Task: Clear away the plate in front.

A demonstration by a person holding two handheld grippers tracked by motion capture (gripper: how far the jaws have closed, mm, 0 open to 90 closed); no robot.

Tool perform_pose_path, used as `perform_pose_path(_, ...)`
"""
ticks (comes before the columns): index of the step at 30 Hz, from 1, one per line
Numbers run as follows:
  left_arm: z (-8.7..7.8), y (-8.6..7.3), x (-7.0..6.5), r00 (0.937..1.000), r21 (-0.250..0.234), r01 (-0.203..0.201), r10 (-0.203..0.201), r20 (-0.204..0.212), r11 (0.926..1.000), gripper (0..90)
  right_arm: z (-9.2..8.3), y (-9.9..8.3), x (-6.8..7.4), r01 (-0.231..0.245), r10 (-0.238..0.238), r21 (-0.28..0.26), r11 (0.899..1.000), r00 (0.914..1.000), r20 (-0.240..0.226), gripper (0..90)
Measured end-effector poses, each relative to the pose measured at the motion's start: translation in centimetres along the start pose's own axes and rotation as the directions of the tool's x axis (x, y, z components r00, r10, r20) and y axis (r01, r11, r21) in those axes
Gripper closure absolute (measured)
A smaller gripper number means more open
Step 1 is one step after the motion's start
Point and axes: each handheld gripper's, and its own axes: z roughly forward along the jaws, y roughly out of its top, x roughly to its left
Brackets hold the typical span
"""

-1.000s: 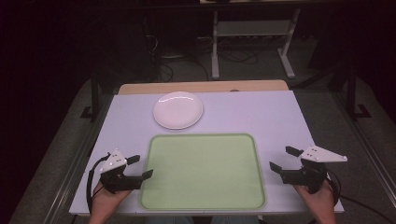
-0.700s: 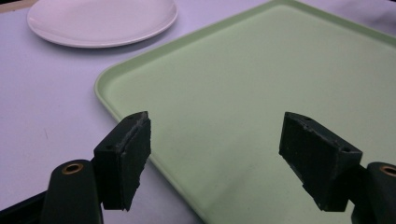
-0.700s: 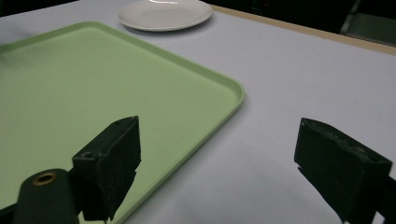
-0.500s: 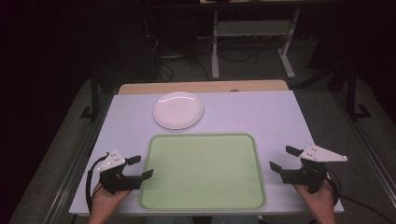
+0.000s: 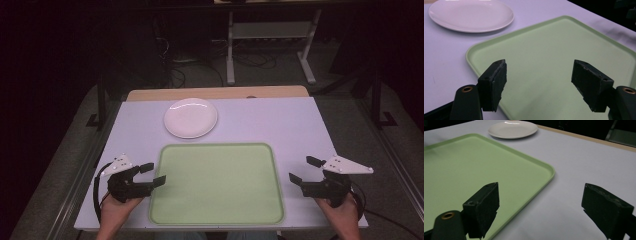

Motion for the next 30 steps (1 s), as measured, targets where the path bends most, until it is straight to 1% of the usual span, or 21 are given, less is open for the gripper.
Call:
perform_pose_path(2,0.2,0.4,0.0,0.9999,0.003,0.005,-0.005,-0.01,1.0,27.4,0.0,0.0,0.0,-0.001,0.001,0.001,1.0,1.0,0.001,13.6)
perform_pose_path(6,0.2,1.0,0.2,0.9993,-0.019,0.038,-0.038,-0.005,0.9991,27.1,0.0,0.0,0.0,-0.001,0.001,-0.001,1.0,1.0,0.002,13.6)
perform_pose_path(7,0.2,1.0,0.2,0.9993,-0.019,0.038,-0.038,-0.005,0.9991,27.1,0.0,0.0,0.0,-0.001,0.001,-0.001,1.0,1.0,0.002,13.6)
perform_pose_path(8,0.2,1.2,0.3,0.9987,-0.026,0.051,-0.051,0.004,0.9984,27.1,0.0,0.0,0.0,0.0,0.0,-0.002,1.0,1.0,0.003,13.6)
perform_pose_path(9,0.2,1.4,0.5,0.9978,-0.042,0.065,-0.064,0.012,0.997,26.7,0.0,0.0,-0.1,-0.001,0.001,0.001,1.0,1.0,0.002,13.6)
perform_pose_path(10,0.2,1.5,0.6,0.9973,-0.047,0.072,-0.071,0.017,0.9963,26.6,0.1,0.0,-0.1,-0.003,0.003,0.002,1.0,1.0,0.002,13.6)
perform_pose_path(11,0.3,1.6,0.7,0.9958,-0.06,0.089,-0.087,0.027,0.9942,26.6,0.1,0.1,-0.1,-0.002,0.002,0.002,1.0,1.0,0.001,13.6)
perform_pose_path(13,0.3,1.9,0.9,0.9926,-0.085,0.118,-0.115,0.04,0.9894,26.4,0.1,0.1,-0.1,0.0,0.0,0.0,1.0,1.0,0.002,13.6)
perform_pose_path(16,0.4,2.4,1.2,0.9861,-0.117,0.162,-0.156,0.056,0.9798,26.3,0.1,0.1,-0.1,-0.004,0.004,0.0,1.0,1.0,0.004,13.6)
perform_pose_path(19,0.5,2.9,1.6,0.9805,-0.151,0.195,-0.19,0.049,0.969,26.2,0.1,0.1,-0.2,-0.007,0.007,-0.001,1.0,1.0,0.006,13.6)
perform_pose_path(20,0.5,3.1,1.7,0.9787,-0.159,0.205,-0.201,0.041,0.9657,26.2,0.1,0.1,-0.2,-0.006,0.006,-0.002,1.0,1.0,0.006,13.6)
perform_pose_path(21,0.6,3.2,1.9,0.9773,-0.163,0.212,-0.209,0.034,0.9636,26.2,0.1,0.1,-0.2,-0.006,0.006,-0.003,1.0,1.0,0.007,13.6)
perform_pose_path(22,0.6,3.2,1.9,0.9773,-0.163,0.212,-0.209,0.034,0.9636,26.2,0.1,0.1,-0.2,-0.006,0.006,-0.003,1.0,1.0,0.007,13.6)
perform_pose_path(24,1.0,3.5,2.2,0.9687,-0.182,0.248,-0.247,0.029,0.9515,26.2,0.0,0.2,-0.3,-0.01,0.01,-0.011,1.0,0.9999,0.005,13.6)
perform_pose_path(25,1.0,3.5,2.2,0.9687,-0.182,0.248,-0.247,0.029,0.9515,26.3,0.0,0.2,-0.3,-0.01,0.01,-0.011,1.0,0.9999,0.005,13.6)
perform_pose_path(26,1.2,3.8,2.3,0.9654,-0.19,0.258,-0.26,0.014,0.9473,26.3,-0.1,0.3,-0.3,-0.015,0.015,-0.021,1.0,0.9999,0.002,13.6)
perform_pose_path(27,1.3,3.9,2.4,0.9636,-0.193,0.264,-0.267,0.009,0.945,26.3,-0.1,0.3,-0.2,-0.014,0.014,-0.024,1.0,0.9999,0.004,13.6)
perform_pose_path(28,1.3,3.9,2.4,0.9636,-0.193,0.264,-0.267,0.009,0.945,26.3,-0.1,0.3,-0.2,-0.014,0.014,-0.024,1.0,0.9999,0.004,13.6)
perform_pose_path(29,1.5,4.0,2.6,0.9602,-0.2,0.275,-0.279,0.008,0.9404,26.3,-0.1,0.3,-0.2,-0.016,0.016,-0.028,0.999,0.9999,0.004,13.6)
perform_pose_path(30,1.7,4.1,2.7,0.9541,-0.211,0.295,-0.299,0.014,0.9319,26.3,-0.1,0.4,-0.2,-0.019,0.019,-0.03,0.999,0.9998,0.004,13.6)
